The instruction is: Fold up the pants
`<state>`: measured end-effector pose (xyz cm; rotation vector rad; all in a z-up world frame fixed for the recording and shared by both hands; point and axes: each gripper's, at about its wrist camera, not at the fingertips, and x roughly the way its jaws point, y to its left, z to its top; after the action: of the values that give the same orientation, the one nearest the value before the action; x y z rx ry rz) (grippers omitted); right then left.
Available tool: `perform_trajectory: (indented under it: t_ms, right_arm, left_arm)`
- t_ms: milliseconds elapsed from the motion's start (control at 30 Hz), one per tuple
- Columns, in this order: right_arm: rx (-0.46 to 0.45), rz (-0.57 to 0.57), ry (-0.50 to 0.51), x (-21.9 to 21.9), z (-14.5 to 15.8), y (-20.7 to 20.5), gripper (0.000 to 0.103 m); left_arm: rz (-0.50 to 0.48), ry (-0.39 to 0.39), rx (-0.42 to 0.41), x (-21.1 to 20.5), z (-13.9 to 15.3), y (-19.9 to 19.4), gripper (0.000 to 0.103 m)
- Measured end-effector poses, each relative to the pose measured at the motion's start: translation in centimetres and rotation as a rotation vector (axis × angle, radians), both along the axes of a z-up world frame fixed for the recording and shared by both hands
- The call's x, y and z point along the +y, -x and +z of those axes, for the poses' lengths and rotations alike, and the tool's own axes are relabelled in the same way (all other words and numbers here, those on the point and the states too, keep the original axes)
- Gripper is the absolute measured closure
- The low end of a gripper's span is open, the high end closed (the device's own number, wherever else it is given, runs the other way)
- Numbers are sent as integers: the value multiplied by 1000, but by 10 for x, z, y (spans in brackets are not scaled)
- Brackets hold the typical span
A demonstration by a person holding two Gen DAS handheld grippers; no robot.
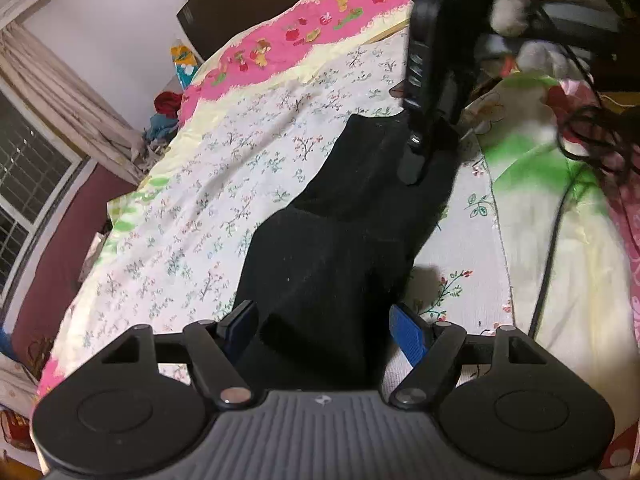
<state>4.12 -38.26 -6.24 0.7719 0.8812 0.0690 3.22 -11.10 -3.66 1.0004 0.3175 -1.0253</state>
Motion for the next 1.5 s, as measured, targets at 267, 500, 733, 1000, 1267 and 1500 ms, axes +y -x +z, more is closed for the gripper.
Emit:
perform_trajectory:
  t_ms: [267, 500, 733, 1000, 1267, 1500]
  right_arm:
    - [6, 119, 107, 16, 37, 8, 103]
    - [125, 68, 28, 1, 10, 13, 103]
    - [51, 62, 40, 8, 23, 29, 103]
    - [-72, 131, 150, 41, 49, 31, 103]
    - [-253, -9, 201, 1, 84, 17, 103]
    - [-141, -57, 227, -20, 64, 18, 103]
  left_arm:
    - [3, -13, -7, 0, -3, -2, 21]
    - [-10, -13, -6, 3, 0, 0, 20]
    - [1, -11, 11, 1, -3, -1, 20]
    - [5, -28, 3, 3, 2, 0, 20]
    - [-8, -2, -53, -4, 17, -1, 20]
    - [0, 12, -39, -7, 13, -9, 19]
